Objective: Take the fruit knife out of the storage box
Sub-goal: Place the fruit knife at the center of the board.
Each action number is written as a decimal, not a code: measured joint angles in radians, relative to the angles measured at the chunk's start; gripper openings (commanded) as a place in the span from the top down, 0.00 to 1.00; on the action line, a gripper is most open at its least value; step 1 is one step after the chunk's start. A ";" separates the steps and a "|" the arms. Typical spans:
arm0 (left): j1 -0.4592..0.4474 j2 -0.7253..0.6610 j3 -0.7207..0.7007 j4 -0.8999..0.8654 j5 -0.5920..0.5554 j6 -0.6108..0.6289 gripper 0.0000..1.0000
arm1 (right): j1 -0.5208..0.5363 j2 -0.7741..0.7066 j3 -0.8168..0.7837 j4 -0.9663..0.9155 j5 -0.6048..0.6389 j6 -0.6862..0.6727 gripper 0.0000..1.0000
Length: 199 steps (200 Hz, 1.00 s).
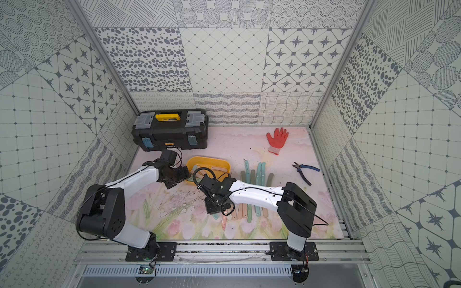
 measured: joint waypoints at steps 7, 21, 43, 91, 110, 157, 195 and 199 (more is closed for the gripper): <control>0.000 -0.002 -0.002 0.000 0.000 0.000 0.11 | 0.000 0.011 -0.007 0.011 -0.006 0.010 0.85; 0.000 -0.004 -0.003 0.000 0.000 0.000 0.11 | 0.000 0.031 -0.013 0.020 -0.011 0.023 0.84; 0.000 -0.004 -0.003 0.000 0.000 0.000 0.11 | -0.005 0.060 -0.013 0.037 -0.016 0.044 0.82; 0.000 -0.006 -0.003 0.000 0.000 0.000 0.11 | -0.026 0.119 -0.018 0.056 -0.023 0.079 0.84; 0.000 -0.006 -0.003 0.000 0.000 0.000 0.11 | -0.035 0.119 -0.034 0.066 -0.024 0.095 0.84; 0.000 -0.004 -0.003 0.007 0.000 0.000 0.11 | -0.040 0.119 -0.046 0.070 0.000 0.117 0.83; 0.000 -0.004 -0.003 0.007 0.000 0.000 0.11 | -0.040 0.118 -0.047 0.063 0.014 0.120 0.83; 0.000 -0.004 -0.003 0.007 0.000 0.000 0.11 | -0.040 0.117 -0.047 0.063 0.017 0.121 0.83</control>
